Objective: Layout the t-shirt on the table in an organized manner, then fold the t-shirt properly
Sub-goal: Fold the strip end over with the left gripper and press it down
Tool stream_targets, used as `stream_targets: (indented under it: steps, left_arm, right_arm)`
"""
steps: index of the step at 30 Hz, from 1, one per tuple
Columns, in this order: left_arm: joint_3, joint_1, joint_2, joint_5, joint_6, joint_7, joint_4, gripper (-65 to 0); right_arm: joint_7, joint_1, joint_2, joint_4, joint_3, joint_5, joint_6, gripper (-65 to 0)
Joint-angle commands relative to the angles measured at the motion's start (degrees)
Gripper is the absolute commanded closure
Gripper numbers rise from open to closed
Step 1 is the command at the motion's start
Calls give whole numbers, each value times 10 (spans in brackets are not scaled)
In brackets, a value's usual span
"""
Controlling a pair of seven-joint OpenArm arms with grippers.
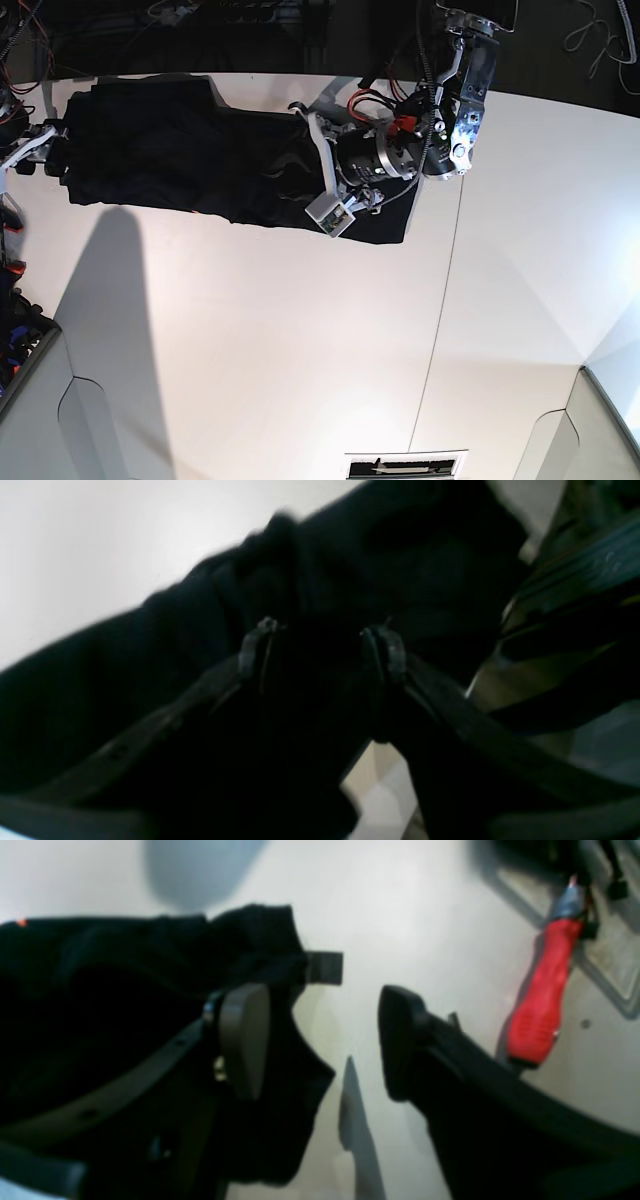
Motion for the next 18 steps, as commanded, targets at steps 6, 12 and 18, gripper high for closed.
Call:
stream_targets:
  steps: [6, 12, 18]
  left_arm:
    - [0, -8, 38, -13, -5, -11, 9, -290]
    - [-15, -7, 38, -12, -9, -5, 9, -288]
    - [-17, -2, 25, -13, -9, 3, 9, -288]
  right_arm:
    - [10, 3, 14, 6, 6, -7, -2, -347]
    - [10, 3, 15, 4, 7, -54, -87, -347]
    - [4, 2, 15, 2, 10, -33, -79, -352]
